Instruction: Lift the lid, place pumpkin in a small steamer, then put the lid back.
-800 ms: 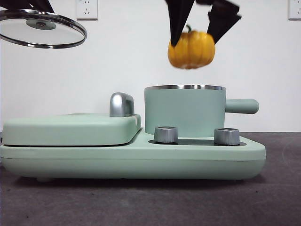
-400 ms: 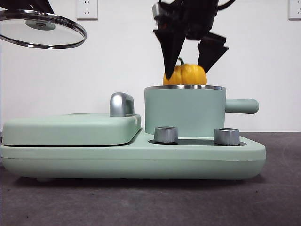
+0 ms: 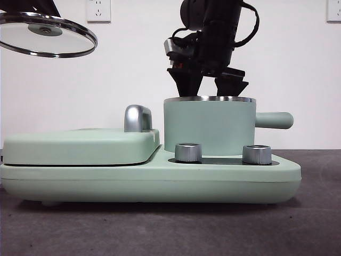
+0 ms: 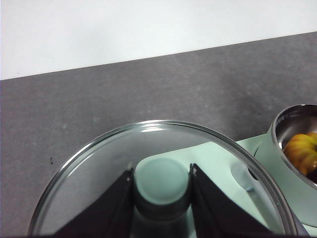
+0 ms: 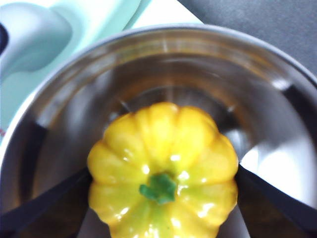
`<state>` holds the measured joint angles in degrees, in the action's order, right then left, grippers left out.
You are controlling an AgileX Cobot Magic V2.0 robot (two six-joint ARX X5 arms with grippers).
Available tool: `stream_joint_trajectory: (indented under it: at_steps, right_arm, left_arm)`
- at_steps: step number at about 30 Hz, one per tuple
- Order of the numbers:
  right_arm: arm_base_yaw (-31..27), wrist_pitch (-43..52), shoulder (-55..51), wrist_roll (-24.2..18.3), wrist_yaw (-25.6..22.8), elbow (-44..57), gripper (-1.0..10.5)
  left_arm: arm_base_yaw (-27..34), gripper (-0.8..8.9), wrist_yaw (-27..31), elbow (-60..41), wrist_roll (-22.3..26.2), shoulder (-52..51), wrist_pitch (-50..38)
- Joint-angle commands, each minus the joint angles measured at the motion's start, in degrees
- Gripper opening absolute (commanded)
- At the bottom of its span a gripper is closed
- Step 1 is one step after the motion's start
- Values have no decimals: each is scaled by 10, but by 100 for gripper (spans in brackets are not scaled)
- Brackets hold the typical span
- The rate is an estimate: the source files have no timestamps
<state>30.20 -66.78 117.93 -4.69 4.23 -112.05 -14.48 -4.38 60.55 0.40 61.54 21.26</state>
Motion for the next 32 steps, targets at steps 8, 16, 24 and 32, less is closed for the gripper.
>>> stream_joint_trajectory:
  at_steps: [8, 16, 24, 32]
  right_arm:
    - [3, 8, 39, -5, 0, -15, 368]
    - [4, 8, 42, -5, 0, -16, 467]
    - [4, 5, 23, 17, -2, -37, 474]
    - [8, 28, -80, 39, -7, -50, 456]
  left_arm:
    - [-2, 10, -1, 8, 4, 5, -15]
    - [-2, 10, -1, 8, 4, 7, -15]
    - [-2, 10, -1, 8, 4, 7, -15]
    - [-2, 10, -1, 8, 4, 7, -11]
